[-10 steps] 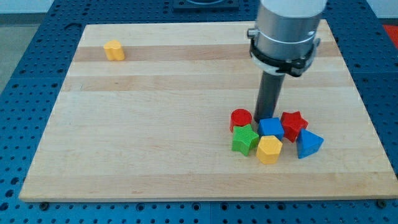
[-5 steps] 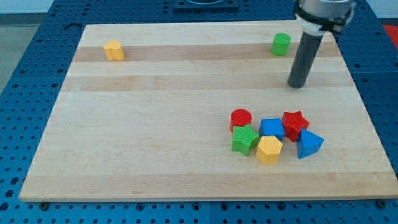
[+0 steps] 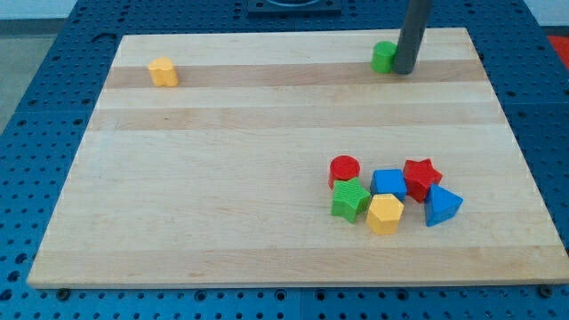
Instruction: Move green circle closer to the blue cube
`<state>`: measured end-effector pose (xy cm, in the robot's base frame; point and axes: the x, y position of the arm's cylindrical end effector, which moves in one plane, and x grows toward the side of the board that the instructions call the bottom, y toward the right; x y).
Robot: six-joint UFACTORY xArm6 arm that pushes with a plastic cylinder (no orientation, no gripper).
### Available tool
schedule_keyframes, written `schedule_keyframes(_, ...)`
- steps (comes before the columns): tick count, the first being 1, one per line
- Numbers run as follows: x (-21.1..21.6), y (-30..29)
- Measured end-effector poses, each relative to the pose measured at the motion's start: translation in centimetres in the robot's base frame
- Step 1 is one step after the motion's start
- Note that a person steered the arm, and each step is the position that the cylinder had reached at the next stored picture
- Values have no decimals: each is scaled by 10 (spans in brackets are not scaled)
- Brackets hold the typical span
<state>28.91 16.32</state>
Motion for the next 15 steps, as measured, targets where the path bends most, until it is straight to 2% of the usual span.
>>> schedule_keyframes(5,-48,-12)
schedule_keyframes(8,-46,-118)
schedule_keyframes(12,54,-202)
schedule_keyframes(15,145,-210)
